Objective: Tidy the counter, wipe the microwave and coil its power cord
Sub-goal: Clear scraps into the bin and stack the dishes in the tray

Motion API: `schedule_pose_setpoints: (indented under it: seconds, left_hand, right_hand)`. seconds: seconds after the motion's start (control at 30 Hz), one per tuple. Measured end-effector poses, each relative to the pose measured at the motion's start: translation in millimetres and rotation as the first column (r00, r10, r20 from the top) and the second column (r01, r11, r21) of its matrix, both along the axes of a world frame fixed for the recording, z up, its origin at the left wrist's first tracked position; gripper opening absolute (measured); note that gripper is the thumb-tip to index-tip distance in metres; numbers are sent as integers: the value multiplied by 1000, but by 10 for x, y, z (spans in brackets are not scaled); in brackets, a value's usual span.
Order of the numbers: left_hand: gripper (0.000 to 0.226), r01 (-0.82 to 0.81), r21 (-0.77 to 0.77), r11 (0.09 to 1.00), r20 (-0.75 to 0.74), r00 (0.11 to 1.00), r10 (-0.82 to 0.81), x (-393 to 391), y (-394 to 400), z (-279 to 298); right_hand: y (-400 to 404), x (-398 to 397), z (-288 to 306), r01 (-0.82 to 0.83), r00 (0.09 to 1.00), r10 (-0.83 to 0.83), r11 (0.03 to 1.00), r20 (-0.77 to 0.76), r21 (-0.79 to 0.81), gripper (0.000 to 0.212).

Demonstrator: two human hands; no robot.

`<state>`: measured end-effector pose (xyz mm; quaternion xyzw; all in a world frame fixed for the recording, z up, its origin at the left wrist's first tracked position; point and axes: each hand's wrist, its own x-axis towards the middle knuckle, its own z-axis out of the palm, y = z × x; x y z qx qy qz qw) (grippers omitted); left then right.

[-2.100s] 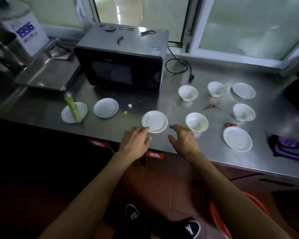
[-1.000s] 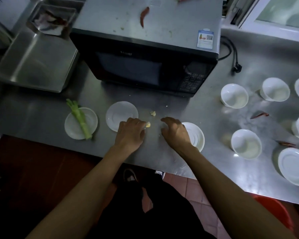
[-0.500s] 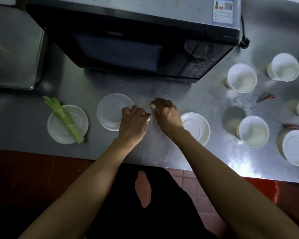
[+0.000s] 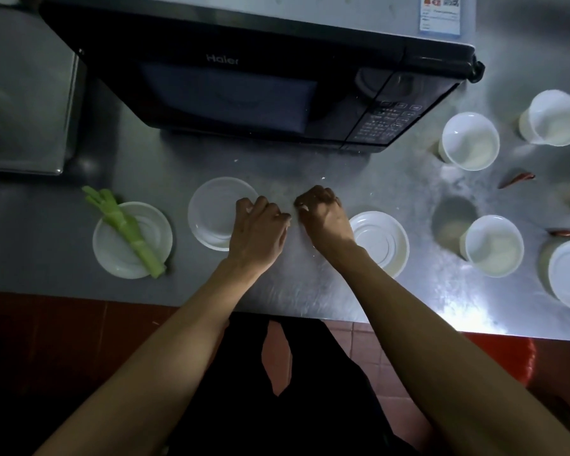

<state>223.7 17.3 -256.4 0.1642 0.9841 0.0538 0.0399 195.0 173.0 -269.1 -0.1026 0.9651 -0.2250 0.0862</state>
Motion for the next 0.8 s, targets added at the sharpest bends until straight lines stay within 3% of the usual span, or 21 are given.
schedule_pose_setpoints:
  seconds: [0.57,0.8]
  left_hand:
    - [11,75,206,976,-91,994,-57,-49,-104,195]
    - [8,185,189,964,-80,982,-173,-84,-18,326]
  right_hand:
    - [234,468,300,297,944,-310,948,-115,-116,17]
    - [366,757,404,445,874,-465,883,-142,-152,18]
